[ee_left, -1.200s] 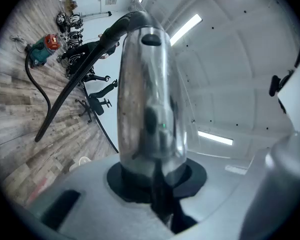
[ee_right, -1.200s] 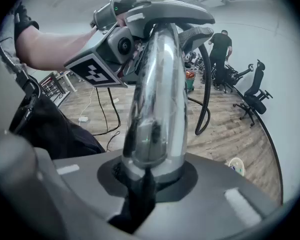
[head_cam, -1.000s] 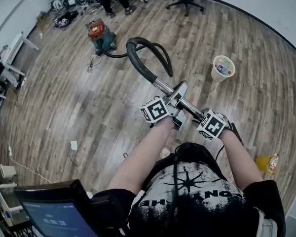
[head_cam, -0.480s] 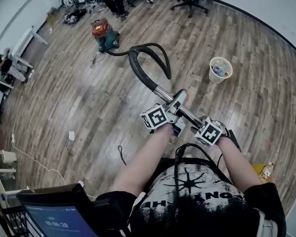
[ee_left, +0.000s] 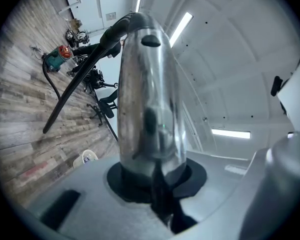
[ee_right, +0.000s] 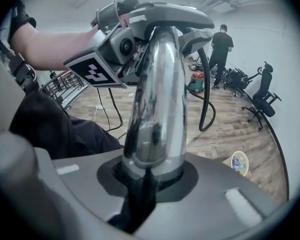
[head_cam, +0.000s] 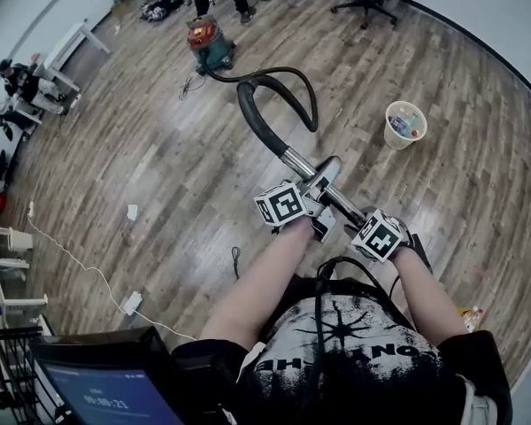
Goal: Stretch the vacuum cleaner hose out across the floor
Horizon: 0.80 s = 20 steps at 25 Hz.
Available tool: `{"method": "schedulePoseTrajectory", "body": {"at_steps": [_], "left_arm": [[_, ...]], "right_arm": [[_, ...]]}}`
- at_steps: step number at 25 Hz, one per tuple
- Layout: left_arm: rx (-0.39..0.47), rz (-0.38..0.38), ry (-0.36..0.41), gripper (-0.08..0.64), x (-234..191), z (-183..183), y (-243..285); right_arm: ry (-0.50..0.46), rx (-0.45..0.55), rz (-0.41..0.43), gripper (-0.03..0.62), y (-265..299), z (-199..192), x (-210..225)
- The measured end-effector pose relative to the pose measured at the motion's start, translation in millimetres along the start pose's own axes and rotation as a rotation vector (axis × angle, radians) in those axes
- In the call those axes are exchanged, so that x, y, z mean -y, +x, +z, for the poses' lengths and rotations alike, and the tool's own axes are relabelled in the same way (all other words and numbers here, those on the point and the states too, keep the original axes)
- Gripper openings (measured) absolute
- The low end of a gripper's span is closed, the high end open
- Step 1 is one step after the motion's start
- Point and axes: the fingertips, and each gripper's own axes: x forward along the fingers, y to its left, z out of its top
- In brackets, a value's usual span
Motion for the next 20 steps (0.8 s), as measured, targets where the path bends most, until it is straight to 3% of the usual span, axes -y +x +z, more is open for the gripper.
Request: {"method": "schedulePoseTrajectory", "body": {"at_steps": [4,9,20], "left_arm": [[0.011,0.016,0.01,0.06,8.2,-5.3,-17.0],[0.029,0.004,0.014,0.06,19.2,-10.9,-86.0],[0.018,-0.005,0.0,0.06,36.5,-7.9,-99.9]], "right_arm": [[-0.007,-0.001,0.015,0.078,-1.3,-3.1,-19.6],[-0.021,-0.006,0.005,0.078,14.5,4.7,-83.5],[-0.01,-0.019,0.005,0.08,0.8,14.0,-104.4]]}}
